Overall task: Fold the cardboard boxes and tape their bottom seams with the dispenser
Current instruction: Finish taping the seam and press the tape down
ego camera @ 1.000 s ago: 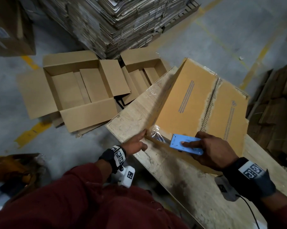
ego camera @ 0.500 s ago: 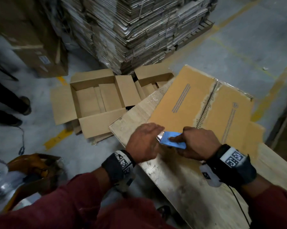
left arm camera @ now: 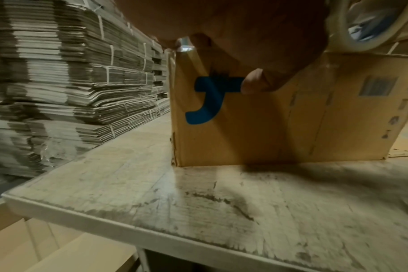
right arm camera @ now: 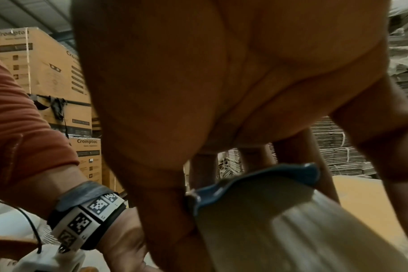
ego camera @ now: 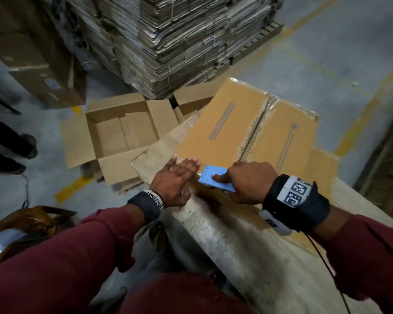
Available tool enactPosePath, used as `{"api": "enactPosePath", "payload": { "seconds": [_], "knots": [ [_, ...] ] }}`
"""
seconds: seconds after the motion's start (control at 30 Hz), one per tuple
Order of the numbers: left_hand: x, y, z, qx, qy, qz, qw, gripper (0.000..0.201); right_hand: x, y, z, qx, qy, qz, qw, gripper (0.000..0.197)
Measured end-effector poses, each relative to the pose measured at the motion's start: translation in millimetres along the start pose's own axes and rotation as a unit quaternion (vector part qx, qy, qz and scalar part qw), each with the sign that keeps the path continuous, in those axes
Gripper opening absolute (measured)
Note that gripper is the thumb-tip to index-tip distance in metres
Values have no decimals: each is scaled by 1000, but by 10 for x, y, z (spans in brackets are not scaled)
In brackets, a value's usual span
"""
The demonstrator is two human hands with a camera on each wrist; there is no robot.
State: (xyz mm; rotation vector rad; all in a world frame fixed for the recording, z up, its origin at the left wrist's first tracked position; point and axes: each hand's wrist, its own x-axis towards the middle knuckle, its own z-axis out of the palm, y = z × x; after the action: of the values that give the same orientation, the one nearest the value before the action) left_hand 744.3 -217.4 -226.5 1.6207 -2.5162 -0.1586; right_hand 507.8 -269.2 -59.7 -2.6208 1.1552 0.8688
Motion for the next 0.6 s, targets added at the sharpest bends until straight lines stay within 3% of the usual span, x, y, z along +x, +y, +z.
{"api": "enactPosePath", "payload": {
  "seconds": [0.13,0.37,0.6],
  "knots": [
    [18,6,9,1,9,11,1000,91,-184,59,75,4,12,16,1000,61],
    [42,-14,8,23,7,15,1000,92,-894,562,427,41,-55,65,996,60],
    [35,-40,26,39,-3,19,999,94,-892,395,587,56,-40,82,994,56]
  ]
}}
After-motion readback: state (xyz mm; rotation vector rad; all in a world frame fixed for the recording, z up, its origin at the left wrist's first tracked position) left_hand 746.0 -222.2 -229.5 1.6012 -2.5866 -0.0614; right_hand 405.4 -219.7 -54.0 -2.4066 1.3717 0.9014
